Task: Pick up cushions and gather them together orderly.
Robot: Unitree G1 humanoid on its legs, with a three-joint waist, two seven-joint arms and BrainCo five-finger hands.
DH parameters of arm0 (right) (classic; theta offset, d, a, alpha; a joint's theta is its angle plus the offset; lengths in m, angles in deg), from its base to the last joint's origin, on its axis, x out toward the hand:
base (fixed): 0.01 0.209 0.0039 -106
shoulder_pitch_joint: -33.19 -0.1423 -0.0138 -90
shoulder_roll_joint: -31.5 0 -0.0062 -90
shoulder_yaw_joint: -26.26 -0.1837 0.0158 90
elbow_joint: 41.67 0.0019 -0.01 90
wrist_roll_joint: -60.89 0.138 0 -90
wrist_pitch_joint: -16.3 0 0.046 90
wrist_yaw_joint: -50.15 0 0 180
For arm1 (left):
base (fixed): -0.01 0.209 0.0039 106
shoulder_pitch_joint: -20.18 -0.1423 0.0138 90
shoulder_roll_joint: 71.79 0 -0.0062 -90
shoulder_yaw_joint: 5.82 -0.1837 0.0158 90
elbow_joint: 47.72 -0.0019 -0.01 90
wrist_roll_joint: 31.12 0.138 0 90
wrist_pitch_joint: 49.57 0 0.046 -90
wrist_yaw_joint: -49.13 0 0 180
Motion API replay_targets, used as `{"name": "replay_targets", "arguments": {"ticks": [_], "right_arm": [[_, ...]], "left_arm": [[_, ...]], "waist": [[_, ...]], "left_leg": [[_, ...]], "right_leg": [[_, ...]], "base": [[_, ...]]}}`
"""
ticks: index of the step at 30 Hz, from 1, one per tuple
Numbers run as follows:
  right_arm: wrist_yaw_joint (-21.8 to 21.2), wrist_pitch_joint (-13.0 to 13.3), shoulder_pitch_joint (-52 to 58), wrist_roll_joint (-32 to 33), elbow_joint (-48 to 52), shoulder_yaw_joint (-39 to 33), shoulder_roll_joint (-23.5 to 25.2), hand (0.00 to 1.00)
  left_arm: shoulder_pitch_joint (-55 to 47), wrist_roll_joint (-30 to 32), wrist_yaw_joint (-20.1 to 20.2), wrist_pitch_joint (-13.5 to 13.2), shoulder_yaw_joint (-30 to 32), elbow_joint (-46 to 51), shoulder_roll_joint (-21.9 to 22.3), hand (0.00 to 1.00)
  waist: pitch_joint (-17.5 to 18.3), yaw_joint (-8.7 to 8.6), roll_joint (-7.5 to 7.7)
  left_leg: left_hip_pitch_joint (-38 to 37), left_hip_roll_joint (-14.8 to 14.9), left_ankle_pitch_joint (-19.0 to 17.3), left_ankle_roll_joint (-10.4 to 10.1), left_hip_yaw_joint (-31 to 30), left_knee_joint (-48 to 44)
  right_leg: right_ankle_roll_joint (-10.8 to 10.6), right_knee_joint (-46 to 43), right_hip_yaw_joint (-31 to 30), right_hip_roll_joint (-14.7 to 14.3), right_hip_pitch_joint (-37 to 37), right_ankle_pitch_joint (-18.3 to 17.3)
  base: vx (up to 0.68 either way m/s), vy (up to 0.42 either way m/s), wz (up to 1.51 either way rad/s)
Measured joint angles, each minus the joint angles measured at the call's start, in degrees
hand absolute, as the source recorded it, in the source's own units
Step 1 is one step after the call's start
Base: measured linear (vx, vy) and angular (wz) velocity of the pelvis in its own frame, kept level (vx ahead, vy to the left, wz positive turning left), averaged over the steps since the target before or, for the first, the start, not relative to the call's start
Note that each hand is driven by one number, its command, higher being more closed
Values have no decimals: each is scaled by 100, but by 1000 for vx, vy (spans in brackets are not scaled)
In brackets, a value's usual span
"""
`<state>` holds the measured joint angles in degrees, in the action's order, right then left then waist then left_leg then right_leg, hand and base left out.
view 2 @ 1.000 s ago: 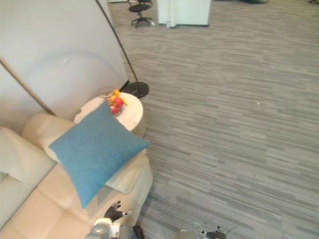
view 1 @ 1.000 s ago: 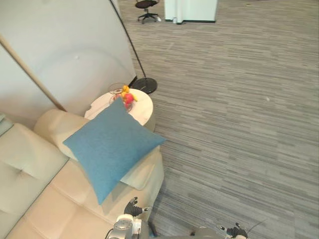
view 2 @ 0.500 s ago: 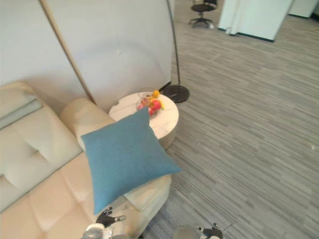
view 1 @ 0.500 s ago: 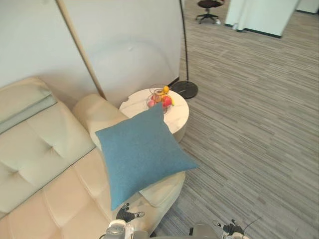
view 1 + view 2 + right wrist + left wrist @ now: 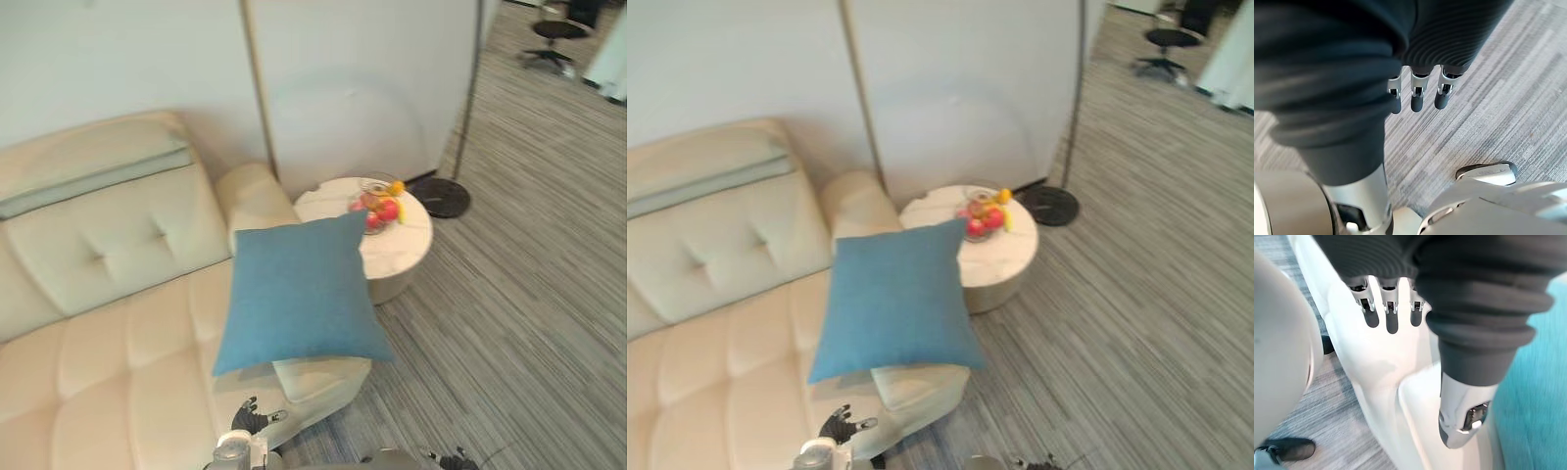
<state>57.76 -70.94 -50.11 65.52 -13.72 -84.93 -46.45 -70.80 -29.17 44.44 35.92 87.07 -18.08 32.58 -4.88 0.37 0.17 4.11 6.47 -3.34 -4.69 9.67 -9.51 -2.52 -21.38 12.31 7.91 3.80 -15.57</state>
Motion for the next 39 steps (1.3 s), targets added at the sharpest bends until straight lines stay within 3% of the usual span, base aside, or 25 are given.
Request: {"name": "replay_targets", "arguments": {"ticks": [6, 12, 18, 23, 28, 33, 39], "right_arm": [[-11, -1, 9, 11, 0, -50, -2, 0], [16, -1, -225, 73, 616, -121, -358, 0], [160, 167, -674, 218, 2160, -111, -1150, 0], [213, 275, -937, 246, 2528, 7, -1228, 0], [181, 277, -1282, 577, 2530, 557, -1227, 0], [130, 281, -2112, 800, 2549, 1133, -1235, 0], [158, 330, -3021, 1180, 2756, 1520, -1242, 0]], "left_arm": [[-104, 0, -11, 48, -3, -176, -265, 0], [-140, -207, -13, 112, 239, -186, -724, 0], [-143, -455, -140, 84, 860, 680, -1371, 0], [-108, -809, -240, 7, 966, 1257, -1467, 0], [254, -1298, -298, -35, 893, 1821, -1467, 0], [1122, -1755, -403, -149, 421, 1996, -1471, 0], [2325, -2192, -413, -271, -128, 2147, -1715, 0]], "waist": [[87, -29, -7], [108, -41, 104], [112, -50, 81], [110, -34, 75], [55, -2, 62], [-268, 27, 53], [-829, 124, 99]], "left_leg": [[-186, -284, 330, 51, -146, 679], [-335, -421, 417, 73, -252, 942], [-349, -412, 463, 57, -256, 1152], [-339, -406, 478, 45, -248, 1288], [-194, -419, 480, 47, -249, 1330], [445, -372, 523, 105, -254, 1034], [1305, -251, 506, 125, -264, 292]], "right_leg": [[-174, 416, 80, 127, -192, 172], [-162, 698, 232, 163, -408, 279], [-148, 839, 256, 116, -392, 290], [-135, 964, 270, 87, -376, 299], [-118, 1031, 272, 86, -255, 319], [-40, 975, 222, 54, 219, 471], [-16, 246, -31, 66, 1013, 485]], "base": [[50, 86, 17], [118, 31, 12], [59, -10, 1], [58, -13, 1], [59, 1, 3], [-8, 6, 12], [-58, -2, 13]]}}
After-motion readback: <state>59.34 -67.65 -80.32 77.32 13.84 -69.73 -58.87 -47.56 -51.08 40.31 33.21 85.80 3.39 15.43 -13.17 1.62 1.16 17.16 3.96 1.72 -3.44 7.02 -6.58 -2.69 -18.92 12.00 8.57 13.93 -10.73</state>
